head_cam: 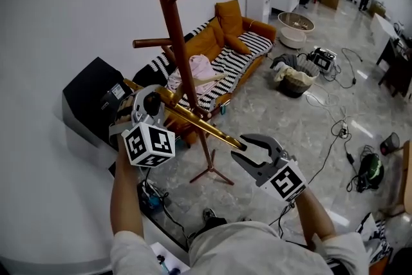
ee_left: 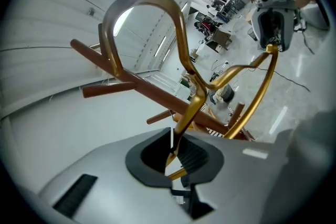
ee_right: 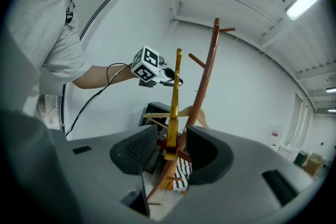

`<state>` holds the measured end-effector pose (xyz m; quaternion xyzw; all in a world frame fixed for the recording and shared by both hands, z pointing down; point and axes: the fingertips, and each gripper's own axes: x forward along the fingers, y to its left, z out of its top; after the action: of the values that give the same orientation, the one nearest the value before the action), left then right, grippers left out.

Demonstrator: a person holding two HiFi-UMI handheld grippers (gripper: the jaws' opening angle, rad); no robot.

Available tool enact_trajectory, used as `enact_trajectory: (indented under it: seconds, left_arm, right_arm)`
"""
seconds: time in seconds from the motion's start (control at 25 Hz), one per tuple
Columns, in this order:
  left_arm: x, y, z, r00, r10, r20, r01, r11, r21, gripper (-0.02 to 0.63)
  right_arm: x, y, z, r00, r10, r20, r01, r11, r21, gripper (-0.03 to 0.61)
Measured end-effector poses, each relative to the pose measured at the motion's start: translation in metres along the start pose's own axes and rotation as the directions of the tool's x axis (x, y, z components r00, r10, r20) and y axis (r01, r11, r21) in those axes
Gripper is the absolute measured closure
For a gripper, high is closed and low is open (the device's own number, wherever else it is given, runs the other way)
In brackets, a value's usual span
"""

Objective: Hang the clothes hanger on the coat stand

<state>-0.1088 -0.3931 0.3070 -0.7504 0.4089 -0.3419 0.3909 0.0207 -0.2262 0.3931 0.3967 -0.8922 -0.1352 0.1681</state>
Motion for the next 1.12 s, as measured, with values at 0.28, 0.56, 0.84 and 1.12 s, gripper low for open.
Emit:
enact_trajectory:
  seconds: [0.28, 0.56, 0.84, 1.12]
  left_arm:
    - [0.007, -0.001, -0.001, 1.0, -0.03, 0.01, 0.03, 0.999, -0.032, 0.592]
    - [0.017, 0.028, 0.011, 1.0, -0.019, 0.012, 0.019, 1.0, 0.009, 0.592]
    - [0.017, 0.054, 0.022, 0.999, 0.025, 0.044, -0.026, 0.999, 0.024, 0.592]
    - [0.022, 0.068, 0.026, 0.997, 0.032, 0.074, -0.034, 0.999, 0.027, 0.592]
  right_arm:
    - [0.0, -0.008, -0.003, 0.999, -0.038, 0.037, 0.037, 0.998, 0.049, 0.523]
    - [0.002, -0.02, 0.025, 0.995, -0.033, 0.095, 0.024, 0.994, 0.103, 0.528]
    - [0.003, -0.026, 0.049, 0.992, -0.011, 0.127, -0.015, 0.979, 0.205, 0.529]
    - [0.006, -0.042, 0.057, 0.987, -0.038, 0.158, -0.007, 0.961, 0.276, 0.531]
